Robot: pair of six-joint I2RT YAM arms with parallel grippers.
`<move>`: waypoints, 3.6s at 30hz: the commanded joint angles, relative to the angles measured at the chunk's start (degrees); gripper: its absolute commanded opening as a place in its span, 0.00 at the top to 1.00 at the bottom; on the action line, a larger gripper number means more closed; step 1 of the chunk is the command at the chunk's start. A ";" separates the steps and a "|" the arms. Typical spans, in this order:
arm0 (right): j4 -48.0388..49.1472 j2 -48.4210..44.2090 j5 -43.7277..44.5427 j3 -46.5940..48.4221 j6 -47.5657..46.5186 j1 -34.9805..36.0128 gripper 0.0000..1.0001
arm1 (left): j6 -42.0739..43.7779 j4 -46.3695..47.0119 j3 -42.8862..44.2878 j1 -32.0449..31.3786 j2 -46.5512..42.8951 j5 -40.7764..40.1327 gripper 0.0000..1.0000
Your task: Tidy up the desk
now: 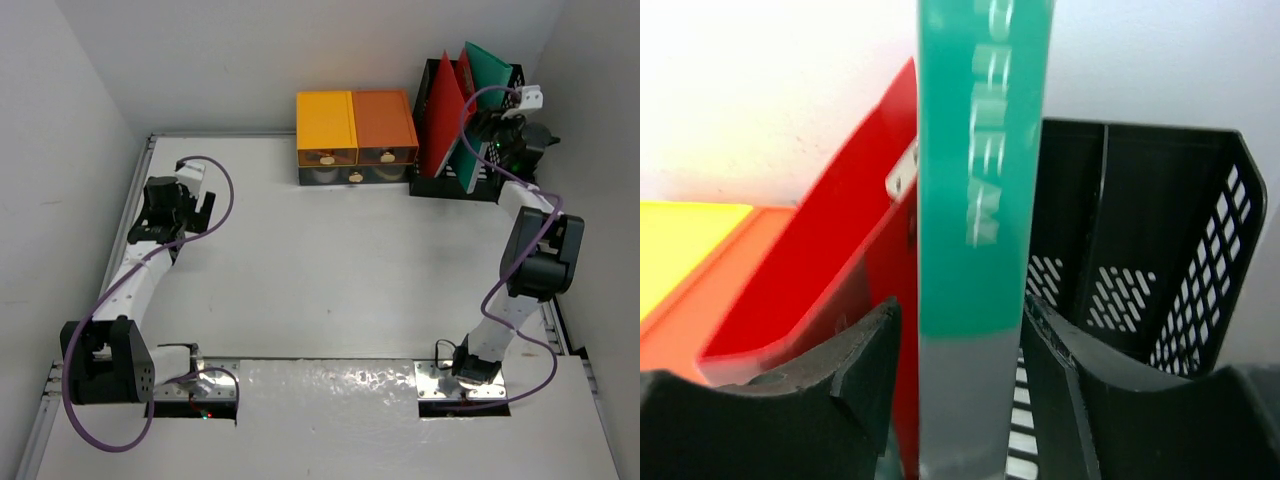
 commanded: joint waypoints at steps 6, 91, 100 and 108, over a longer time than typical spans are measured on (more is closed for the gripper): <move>-7.54 0.43 -1.54 14.23 3.95 -0.16 0.50 | 0.50 3.20 -0.93 0.75 0.05 -0.46 0.00; 33.23 2.20 29.22 -9.03 -13.10 6.96 0.97 | 2.96 -1.63 0.48 1.10 -0.83 2.26 0.00; 27.01 -6.94 31.68 -15.19 -15.38 6.96 0.34 | 3.04 -2.77 0.57 1.10 -1.01 3.41 0.00; -4.56 -28.44 46.50 -21.16 0.73 6.78 0.05 | 2.69 -5.23 -0.75 1.10 -3.82 7.18 0.01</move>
